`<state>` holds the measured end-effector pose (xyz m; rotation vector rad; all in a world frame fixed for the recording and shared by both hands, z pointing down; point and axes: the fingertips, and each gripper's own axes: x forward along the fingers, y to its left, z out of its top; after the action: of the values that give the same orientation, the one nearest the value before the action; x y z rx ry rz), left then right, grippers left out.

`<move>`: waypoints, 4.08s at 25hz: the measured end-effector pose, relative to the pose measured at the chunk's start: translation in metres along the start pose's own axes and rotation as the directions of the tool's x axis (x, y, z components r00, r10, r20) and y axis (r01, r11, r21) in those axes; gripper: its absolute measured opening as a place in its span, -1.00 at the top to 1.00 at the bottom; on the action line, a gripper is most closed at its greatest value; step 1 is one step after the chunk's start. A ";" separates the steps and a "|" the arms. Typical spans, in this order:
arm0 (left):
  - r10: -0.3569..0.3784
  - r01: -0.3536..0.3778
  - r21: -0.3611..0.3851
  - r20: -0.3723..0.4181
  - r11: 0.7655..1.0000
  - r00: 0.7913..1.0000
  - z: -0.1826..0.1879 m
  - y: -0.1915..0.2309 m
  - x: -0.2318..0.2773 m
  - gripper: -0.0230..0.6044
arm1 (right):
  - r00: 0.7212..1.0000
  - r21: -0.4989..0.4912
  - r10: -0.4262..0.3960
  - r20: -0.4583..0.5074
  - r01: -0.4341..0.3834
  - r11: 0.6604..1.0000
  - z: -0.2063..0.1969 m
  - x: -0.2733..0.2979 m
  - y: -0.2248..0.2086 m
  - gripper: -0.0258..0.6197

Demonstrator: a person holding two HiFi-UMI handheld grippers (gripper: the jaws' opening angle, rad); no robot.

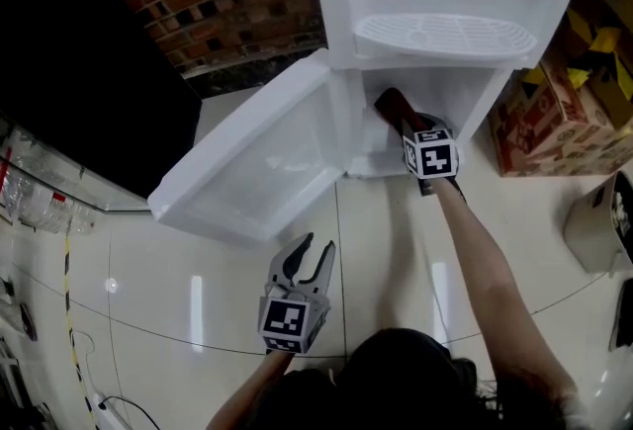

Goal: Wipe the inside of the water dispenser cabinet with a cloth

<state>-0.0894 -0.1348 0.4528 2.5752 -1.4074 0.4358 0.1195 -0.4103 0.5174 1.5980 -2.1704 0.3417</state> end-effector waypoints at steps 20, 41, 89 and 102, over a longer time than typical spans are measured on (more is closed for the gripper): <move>0.041 -0.040 -0.028 0.033 0.999 0.999 0.005 0.008 -0.011 0.54 | 0.987 0.053 -0.160 0.021 0.159 0.986 -0.002 -0.048 -0.018 0.66; 0.030 -0.028 -0.039 0.038 0.999 0.999 0.005 -0.003 -0.015 0.54 | 0.986 0.094 -0.165 -0.006 0.165 0.982 -0.037 -0.071 -0.029 0.66; 0.037 -0.036 -0.029 0.027 0.999 0.999 0.004 -0.004 -0.018 0.54 | 0.987 -0.053 0.147 0.064 -0.143 0.988 0.023 -0.041 0.110 0.66; 0.039 -0.038 -0.035 0.046 0.999 0.998 0.004 -0.004 -0.015 0.54 | 0.983 0.000 0.134 0.129 -0.135 0.991 0.013 -0.091 0.098 0.66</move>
<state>-0.0932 -0.1225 0.4439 2.5511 -1.4692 0.3562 0.0465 -0.3085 0.4681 1.5199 -2.3848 0.2960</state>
